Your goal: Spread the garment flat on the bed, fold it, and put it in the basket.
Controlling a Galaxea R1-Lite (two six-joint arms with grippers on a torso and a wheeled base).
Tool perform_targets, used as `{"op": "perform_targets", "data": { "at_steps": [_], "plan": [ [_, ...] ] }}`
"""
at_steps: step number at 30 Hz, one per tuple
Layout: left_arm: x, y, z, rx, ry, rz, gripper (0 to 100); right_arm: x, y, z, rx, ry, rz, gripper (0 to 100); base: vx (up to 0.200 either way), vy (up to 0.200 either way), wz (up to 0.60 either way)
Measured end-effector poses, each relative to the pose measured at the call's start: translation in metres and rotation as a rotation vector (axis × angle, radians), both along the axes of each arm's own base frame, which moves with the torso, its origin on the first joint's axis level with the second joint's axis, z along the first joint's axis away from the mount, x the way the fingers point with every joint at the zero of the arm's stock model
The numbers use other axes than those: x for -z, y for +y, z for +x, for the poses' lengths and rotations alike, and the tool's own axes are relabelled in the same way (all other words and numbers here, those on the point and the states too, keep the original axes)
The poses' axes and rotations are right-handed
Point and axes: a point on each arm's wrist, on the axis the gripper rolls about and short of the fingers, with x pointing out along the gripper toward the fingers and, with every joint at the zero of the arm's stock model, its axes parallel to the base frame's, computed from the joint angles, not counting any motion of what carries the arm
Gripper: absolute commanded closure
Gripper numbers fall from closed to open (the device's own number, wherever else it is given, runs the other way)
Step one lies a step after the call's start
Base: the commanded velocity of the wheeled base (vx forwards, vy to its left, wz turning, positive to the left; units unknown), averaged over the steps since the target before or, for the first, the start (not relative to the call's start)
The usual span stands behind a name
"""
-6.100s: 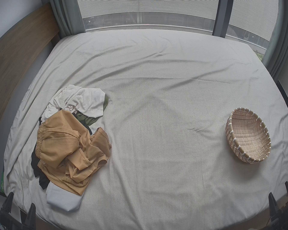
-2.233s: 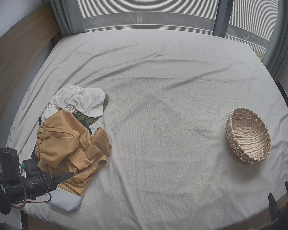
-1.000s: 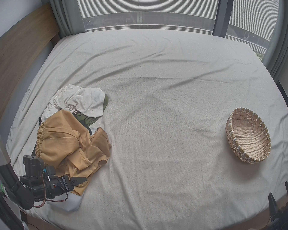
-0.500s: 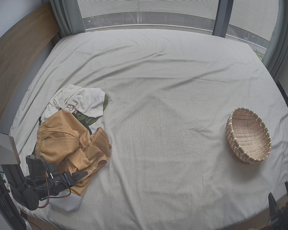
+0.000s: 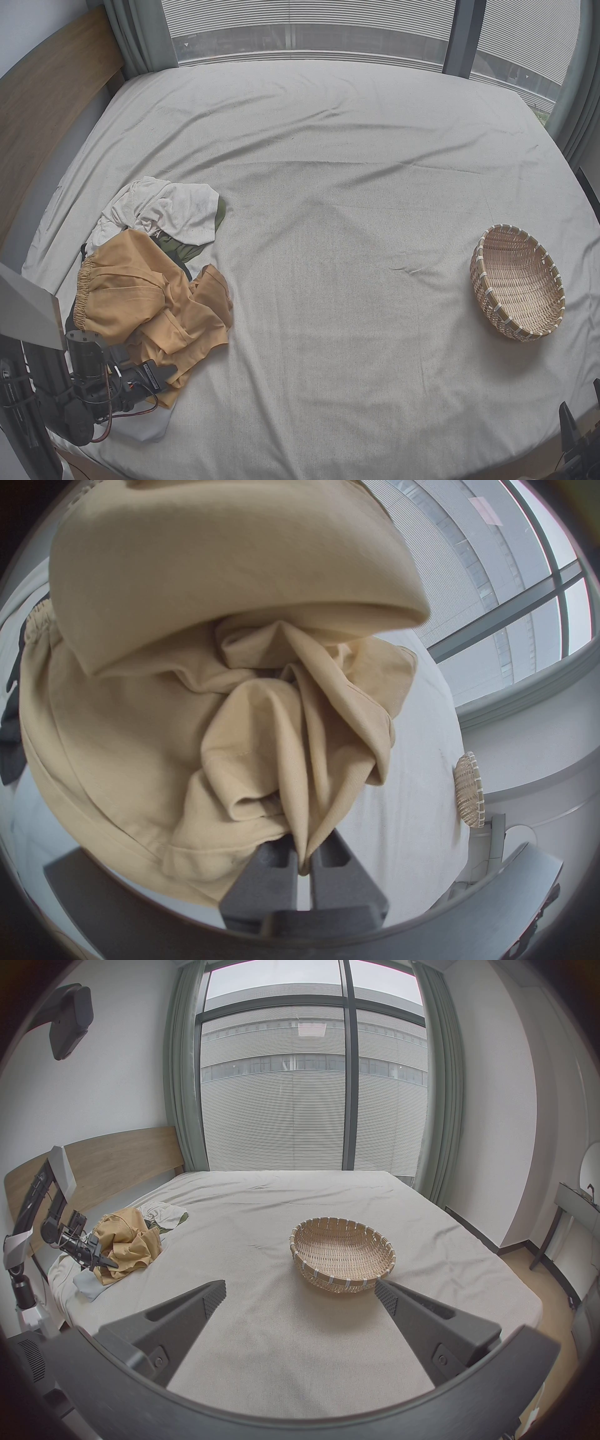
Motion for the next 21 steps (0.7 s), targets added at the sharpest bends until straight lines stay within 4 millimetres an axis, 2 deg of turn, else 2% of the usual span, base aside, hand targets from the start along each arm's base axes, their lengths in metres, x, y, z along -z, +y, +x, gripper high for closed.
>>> {"op": "perform_targets", "data": {
  "at_steps": [9,21],
  "plan": [
    [0.005,-0.034,-0.003,0.028,0.027,-0.015,100,0.0,0.0,0.0,0.0,0.0,0.0,0,0.0,0.0,0.0],
    [-0.004,-0.079,0.001,0.149,-0.042,-0.063,100,0.0,0.0,0.0,0.0,0.0,0.0,0,0.0,0.0,0.0]
  ]
}}
